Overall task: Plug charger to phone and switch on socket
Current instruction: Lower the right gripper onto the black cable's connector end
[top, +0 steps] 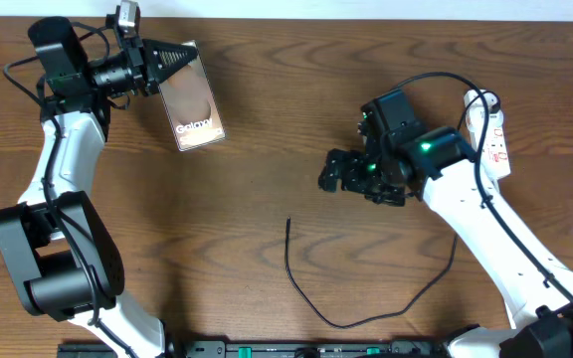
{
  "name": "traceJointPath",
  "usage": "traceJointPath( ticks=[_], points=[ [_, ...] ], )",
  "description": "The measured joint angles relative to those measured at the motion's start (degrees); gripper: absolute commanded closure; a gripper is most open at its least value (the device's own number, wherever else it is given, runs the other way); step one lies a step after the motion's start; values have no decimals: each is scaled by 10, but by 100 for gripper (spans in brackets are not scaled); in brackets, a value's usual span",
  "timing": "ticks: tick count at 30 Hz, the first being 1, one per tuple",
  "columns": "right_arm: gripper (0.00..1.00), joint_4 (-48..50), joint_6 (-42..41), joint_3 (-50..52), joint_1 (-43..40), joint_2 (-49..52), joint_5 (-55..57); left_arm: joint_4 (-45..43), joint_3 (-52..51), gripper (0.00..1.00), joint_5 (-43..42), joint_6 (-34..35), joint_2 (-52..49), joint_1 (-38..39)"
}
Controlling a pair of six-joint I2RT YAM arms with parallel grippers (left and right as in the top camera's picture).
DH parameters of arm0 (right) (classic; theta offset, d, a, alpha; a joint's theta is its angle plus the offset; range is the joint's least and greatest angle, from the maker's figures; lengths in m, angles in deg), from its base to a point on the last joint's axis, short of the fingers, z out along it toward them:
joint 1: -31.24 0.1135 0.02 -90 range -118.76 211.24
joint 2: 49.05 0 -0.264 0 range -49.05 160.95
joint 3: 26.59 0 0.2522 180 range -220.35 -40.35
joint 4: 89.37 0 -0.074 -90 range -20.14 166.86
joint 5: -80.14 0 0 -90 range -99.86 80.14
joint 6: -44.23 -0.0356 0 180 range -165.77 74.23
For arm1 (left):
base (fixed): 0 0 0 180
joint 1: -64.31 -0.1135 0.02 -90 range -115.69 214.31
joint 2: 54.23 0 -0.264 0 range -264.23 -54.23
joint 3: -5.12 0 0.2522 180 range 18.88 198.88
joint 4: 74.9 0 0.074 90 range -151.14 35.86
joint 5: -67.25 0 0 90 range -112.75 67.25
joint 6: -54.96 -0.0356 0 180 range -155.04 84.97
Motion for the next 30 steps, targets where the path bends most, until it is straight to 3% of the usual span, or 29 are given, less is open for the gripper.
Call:
traceJointPath(
  ticks=[2, 4, 8, 12, 19, 26, 30],
  points=[
    [1, 3, -5, -2, 13, 3, 1, 0, 0, 93, 0, -5, 0, 0],
    [12, -3, -9, -23, 40, 36, 2, 0, 0, 93, 0, -11, 0, 0],
    [21, -35, -40, -71, 93, 153, 11, 0, 0, 93, -2, -15, 0, 0],
    [17, -36, -82, -71, 131, 220, 24, 0, 0, 93, -2, -15, 0, 0],
    [24, -22, -115, -72, 177, 278, 52, 0, 0, 93, -2, -15, 0, 0],
    [69, 10, -133, -72, 202, 292, 71, 0, 0, 93, -2, -15, 0, 0],
    [75, 18, -135, -72, 212, 292, 80, 0, 0, 93, -2, -15, 0, 0]
  ],
)
